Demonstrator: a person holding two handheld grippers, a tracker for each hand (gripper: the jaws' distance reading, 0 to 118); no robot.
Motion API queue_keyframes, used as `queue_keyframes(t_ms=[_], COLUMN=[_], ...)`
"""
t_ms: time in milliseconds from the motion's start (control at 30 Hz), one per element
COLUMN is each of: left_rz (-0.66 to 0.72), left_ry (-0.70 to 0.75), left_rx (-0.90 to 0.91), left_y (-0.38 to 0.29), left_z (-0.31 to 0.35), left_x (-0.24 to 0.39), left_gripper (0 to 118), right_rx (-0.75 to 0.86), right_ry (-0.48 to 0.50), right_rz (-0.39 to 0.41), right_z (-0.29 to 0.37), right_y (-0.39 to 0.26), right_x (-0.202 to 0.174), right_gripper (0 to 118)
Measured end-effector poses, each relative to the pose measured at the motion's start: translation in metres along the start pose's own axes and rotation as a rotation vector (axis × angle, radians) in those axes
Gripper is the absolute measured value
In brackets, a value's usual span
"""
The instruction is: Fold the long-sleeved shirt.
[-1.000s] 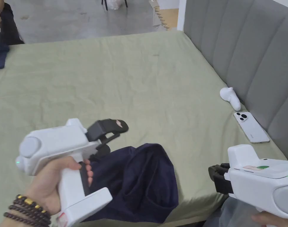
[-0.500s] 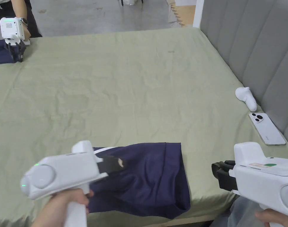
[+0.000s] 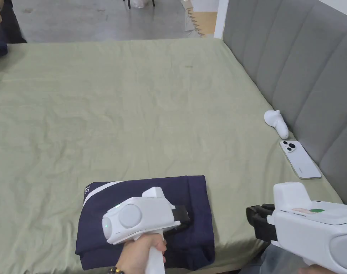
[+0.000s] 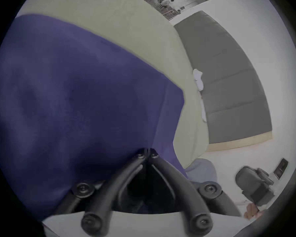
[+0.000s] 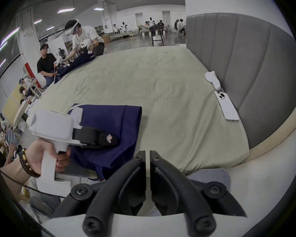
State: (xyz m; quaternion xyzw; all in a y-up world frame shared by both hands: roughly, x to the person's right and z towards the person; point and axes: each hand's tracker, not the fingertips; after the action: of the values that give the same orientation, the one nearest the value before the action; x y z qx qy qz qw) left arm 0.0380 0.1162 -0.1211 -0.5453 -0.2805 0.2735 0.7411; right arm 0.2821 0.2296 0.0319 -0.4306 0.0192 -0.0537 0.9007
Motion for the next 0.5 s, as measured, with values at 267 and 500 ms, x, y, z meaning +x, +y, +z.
queue_keyframes(t_ms=[267, 500], left_rz=[0.062, 0.203], left_ry=[-0.06, 0.045], left_rx=[0.262, 0.394], left_y=[0.033, 0.04], left_z=[0.14, 0.204], left_x=[-0.047, -0.126], left_gripper=[4, 65], right_rx=[-0.069, -0.253], right_ry=[0.4, 0.371], right_rz=[-0.116, -0.253], right_z=[-0.108, -0.198], right_y=[0.036, 0.002], right_x=[-0.043, -0.029], right_gripper=[3, 2])
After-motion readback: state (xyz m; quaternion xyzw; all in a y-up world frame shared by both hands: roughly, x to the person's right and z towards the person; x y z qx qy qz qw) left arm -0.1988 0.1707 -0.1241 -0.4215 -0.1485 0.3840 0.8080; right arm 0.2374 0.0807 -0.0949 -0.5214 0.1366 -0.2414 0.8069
